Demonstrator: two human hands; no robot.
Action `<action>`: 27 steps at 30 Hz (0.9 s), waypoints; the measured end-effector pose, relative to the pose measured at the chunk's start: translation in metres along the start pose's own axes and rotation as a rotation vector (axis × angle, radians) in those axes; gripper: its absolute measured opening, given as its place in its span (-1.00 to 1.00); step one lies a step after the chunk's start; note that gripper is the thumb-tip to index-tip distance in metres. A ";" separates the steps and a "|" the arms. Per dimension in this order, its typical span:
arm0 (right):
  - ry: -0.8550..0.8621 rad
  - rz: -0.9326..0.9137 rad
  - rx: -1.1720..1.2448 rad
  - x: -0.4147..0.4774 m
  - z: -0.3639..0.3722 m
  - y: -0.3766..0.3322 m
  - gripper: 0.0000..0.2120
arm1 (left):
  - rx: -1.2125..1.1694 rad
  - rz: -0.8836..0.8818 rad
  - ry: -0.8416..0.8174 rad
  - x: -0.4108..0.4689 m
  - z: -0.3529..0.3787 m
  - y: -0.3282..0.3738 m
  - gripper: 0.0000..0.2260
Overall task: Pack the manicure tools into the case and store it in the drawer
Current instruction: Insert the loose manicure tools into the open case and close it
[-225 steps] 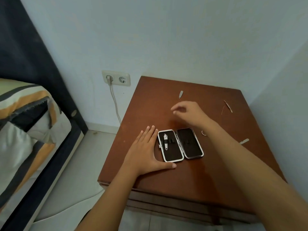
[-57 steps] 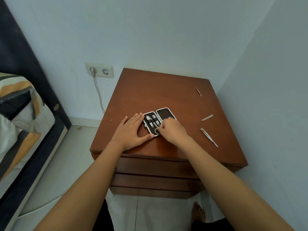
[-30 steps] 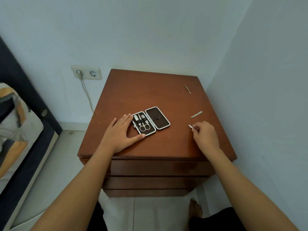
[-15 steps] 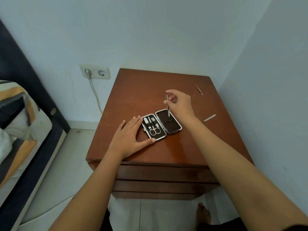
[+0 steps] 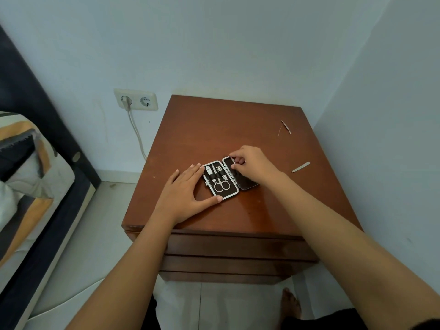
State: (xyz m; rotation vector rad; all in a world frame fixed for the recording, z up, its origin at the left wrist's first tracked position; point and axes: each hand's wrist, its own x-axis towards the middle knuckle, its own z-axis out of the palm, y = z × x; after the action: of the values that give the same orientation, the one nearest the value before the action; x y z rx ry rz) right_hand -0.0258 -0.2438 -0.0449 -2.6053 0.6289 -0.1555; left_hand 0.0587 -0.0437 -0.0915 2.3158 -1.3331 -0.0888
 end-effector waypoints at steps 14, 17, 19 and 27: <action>0.183 -0.083 -0.013 -0.076 0.023 0.022 -0.62 | 0.006 -0.007 -0.010 -0.001 0.000 0.000 -0.06; 0.291 0.110 -0.035 -0.082 0.007 0.045 -0.61 | 0.019 -0.006 -0.023 0.000 -0.001 0.000 -0.08; 0.292 0.268 -0.082 -0.081 -0.007 0.065 -0.59 | 0.024 -0.005 -0.027 0.000 -0.001 0.001 -0.09; 0.128 0.396 -0.146 -0.082 -0.016 0.078 -0.58 | 0.016 -0.007 -0.016 -0.001 -0.002 0.004 -0.07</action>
State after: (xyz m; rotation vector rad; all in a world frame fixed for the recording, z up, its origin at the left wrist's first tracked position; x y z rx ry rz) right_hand -0.1340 -0.2742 -0.0665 -2.5592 1.2259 -0.1549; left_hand 0.0561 -0.0439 -0.0879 2.3375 -1.3384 -0.0992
